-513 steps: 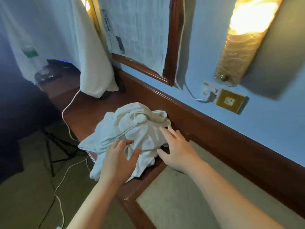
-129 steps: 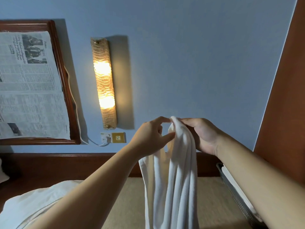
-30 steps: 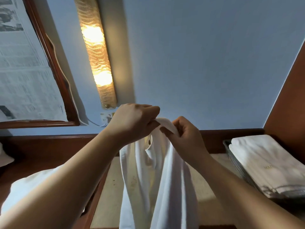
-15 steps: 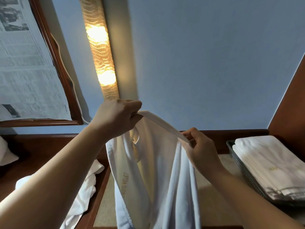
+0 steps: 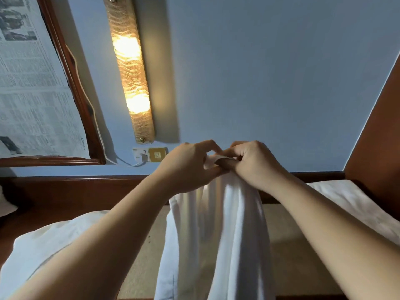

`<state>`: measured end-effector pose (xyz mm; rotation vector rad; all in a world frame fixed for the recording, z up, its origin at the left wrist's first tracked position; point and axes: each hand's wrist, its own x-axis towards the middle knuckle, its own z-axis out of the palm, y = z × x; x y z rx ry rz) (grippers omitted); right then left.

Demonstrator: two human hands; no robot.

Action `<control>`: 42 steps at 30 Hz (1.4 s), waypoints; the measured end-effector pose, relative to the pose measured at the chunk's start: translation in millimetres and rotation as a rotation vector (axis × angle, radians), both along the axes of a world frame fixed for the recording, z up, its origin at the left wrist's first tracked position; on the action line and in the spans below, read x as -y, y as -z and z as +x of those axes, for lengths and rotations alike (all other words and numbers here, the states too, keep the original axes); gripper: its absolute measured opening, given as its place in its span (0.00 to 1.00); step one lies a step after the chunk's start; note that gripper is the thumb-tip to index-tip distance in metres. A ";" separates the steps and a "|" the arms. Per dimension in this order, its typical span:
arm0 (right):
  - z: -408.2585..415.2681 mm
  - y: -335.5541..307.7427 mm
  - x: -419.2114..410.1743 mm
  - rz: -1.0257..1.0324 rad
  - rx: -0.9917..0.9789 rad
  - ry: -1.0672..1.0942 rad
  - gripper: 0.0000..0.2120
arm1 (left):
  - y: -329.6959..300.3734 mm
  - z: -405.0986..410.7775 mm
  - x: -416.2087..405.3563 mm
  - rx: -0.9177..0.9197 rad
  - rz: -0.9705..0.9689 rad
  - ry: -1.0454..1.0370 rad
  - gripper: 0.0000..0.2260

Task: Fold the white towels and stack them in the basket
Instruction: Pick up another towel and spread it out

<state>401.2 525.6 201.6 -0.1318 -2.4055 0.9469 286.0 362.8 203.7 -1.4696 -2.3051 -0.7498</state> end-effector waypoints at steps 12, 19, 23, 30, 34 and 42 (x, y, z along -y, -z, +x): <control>28.2 6.7 1.4 -0.344 -0.174 0.015 0.05 | -24.1 20.7 -3.9 -0.264 -0.025 -0.113 0.12; 24.4 68.3 -7.5 -0.181 0.328 0.124 0.12 | -31.3 6.4 8.7 -0.179 -0.054 -0.120 0.09; 28.1 80.4 -16.6 -0.223 0.204 0.257 0.12 | -22.8 -9.9 25.6 -0.084 -0.089 -0.161 0.08; 28.5 11.5 -7.1 0.282 0.071 0.185 0.09 | 3.1 14.4 13.1 0.073 -0.101 -0.046 0.21; 23.2 -16.6 -3.0 0.368 0.023 0.155 0.04 | 5.1 27.6 -3.5 -0.069 0.075 -0.100 0.12; 24.1 -0.6 -21.4 0.195 0.235 0.098 0.24 | -4.1 26.1 1.6 -0.384 0.192 -0.180 0.10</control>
